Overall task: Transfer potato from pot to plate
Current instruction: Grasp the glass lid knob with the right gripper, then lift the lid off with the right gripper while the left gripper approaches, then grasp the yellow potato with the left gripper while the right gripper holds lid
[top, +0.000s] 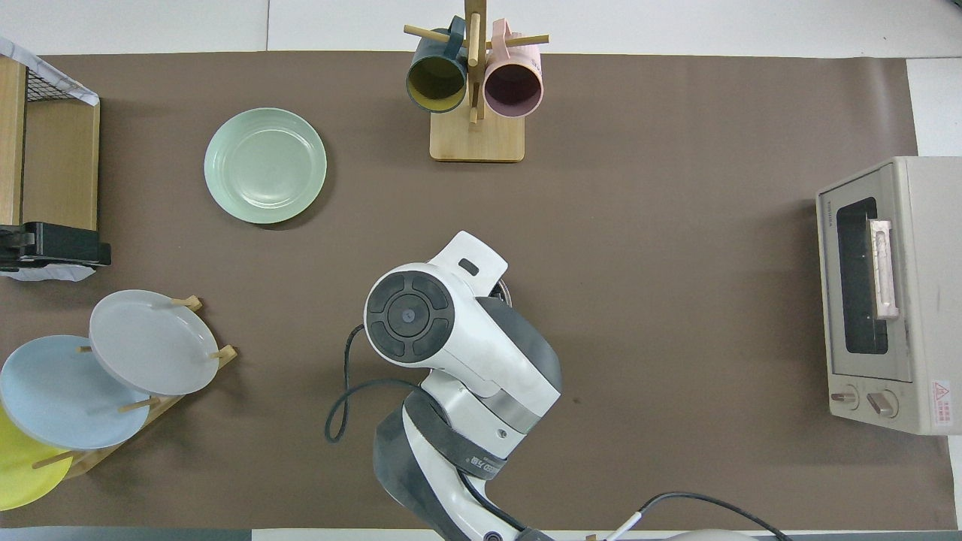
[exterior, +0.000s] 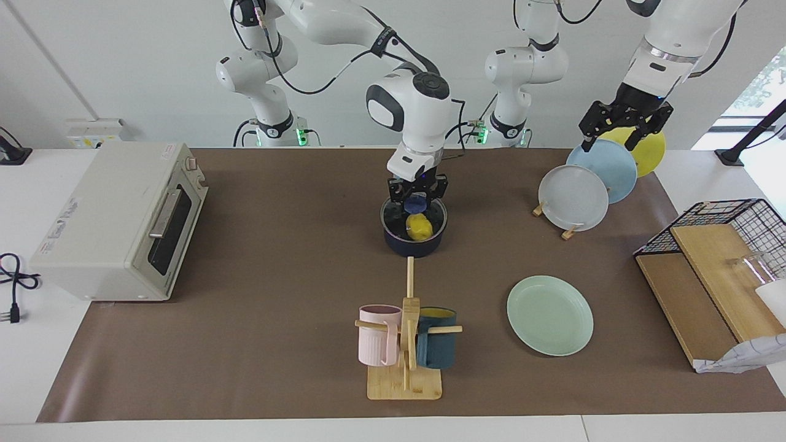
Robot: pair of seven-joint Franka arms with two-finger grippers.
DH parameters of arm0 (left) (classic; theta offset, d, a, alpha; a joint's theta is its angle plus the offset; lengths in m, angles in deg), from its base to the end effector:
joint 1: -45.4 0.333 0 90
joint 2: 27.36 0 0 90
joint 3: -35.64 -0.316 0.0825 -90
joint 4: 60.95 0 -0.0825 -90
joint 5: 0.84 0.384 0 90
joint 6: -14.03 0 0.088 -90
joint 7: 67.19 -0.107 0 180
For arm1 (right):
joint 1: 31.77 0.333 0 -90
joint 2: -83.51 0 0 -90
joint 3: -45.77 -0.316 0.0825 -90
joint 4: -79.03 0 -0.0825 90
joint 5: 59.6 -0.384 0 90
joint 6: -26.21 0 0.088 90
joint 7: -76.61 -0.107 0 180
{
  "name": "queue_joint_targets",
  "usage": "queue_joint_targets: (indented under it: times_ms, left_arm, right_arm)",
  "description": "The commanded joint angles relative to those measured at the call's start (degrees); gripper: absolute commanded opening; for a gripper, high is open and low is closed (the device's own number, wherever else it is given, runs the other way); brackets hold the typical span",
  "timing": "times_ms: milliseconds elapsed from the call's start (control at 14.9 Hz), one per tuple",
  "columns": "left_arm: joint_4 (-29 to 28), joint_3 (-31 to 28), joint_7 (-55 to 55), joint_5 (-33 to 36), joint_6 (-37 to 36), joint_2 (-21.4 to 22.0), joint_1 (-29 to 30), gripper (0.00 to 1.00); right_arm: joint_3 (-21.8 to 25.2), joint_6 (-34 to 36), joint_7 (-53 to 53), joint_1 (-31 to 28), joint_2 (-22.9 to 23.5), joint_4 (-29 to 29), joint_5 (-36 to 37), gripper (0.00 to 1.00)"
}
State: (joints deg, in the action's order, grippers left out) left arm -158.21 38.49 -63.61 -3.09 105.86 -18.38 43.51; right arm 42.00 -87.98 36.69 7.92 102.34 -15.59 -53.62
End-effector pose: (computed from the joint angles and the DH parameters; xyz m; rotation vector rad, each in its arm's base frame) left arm 0.5058 -0.0482 0.6506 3.1042 -0.0308 0.0921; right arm 0.4825 0.4426 0.4231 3.0901 0.1550 0.0925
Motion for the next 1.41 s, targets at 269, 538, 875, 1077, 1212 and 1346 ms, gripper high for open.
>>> queue_joint_targets:
  times_ms: [269, 538, 875, 1077, 1212, 1346]
  left_arm:
    - [-3.6, 0.9, 0.8, -0.4, 1.9, 1.7, -0.5, 1.0]
    - [-6.4, 0.9, 14.6, -0.4, 5.6, 0.6, -10.3, 1.0]
    - [-10.6, 1.0, 37.2, -0.5, 16.1, -4.0, -22.7, 1.0]
    - [-12.3, 0.9, 45.7, -0.5, 21.6, -9.2, -28.1, 1.0]
    - [-12.2, 0.8, 48.8, -0.3, 25.5, -13.0, -29.6, 1.0]
    - [-12.2, 0.8, 49.5, -0.2, 29.0, -16.7, -31.1, 1.0]
  right_arm:
    - [0.0, 9.8, 11.2, -8.4, -2.2, 6.9, 0.4, 0.54]
    - [0.0, 9.9, 20.7, -16.0, -2.3, 6.0, 0.1, 0.54]
    - [-0.2, 7.3, 32.6, -26.5, -3.0, 2.0, -0.2, 0.54]
    - [-0.1, 0.2, 37.4, -30.4, -5.5, -5.9, -0.2, 0.54]
    - [0.0, -9.4, 40.6, -34.1, -7.7, -15.0, -0.2, 0.54]
    - [-0.1, -12.6, 42.2, -36.2, -7.7, -17.9, -0.2, 0.54]
